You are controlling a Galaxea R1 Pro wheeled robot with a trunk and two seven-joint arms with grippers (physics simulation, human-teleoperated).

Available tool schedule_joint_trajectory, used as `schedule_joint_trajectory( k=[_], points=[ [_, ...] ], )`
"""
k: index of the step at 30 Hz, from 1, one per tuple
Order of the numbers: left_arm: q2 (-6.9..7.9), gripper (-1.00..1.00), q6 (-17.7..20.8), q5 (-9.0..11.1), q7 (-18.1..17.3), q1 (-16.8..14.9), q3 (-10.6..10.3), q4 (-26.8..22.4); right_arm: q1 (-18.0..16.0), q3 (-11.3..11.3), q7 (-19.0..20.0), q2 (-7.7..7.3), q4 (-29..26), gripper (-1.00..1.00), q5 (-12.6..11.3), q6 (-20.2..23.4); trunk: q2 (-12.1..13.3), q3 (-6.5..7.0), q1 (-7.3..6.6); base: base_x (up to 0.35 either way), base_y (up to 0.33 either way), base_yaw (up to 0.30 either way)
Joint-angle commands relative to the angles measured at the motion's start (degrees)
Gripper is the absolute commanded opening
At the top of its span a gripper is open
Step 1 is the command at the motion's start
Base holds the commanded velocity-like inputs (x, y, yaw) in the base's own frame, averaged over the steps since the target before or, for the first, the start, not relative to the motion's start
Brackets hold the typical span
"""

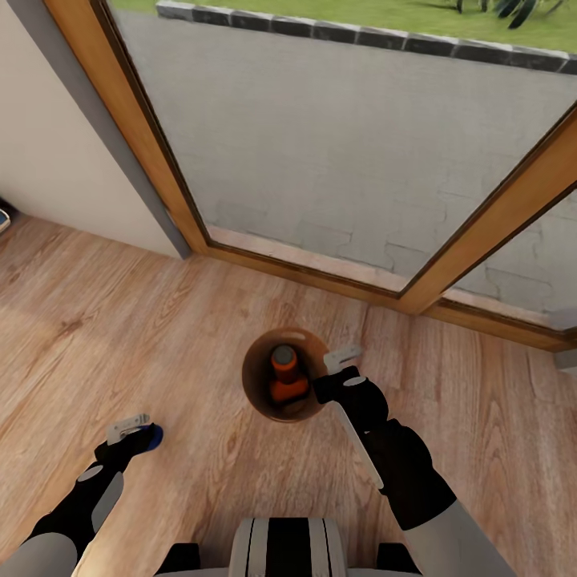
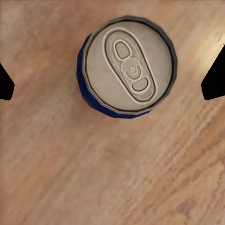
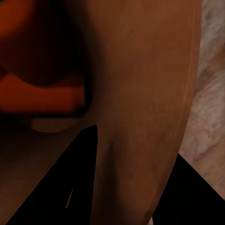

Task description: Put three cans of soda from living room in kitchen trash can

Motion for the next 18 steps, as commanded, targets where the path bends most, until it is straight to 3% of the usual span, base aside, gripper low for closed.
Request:
schedule_joint_trajectory(
  k=[1,18],
  points=[
    [0.00,1.00,0.0,0.0,0.0,0.0,0.0,0.0,0.0,0.0,0.0,0.01,0.0,-1.00,-0.7,-0.1,-0.4,-0.18,0.22,0.000,0.000,0.000],
    [0.00,1.00,0.0,0.0,-0.1,0.0,0.0,0.0,0.0,0.2,0.0,0.22,-1.1,-1.00,-0.7,-0.1,-0.4,-0.18,0.22,0.000,0.000,0.000]
  ],
)
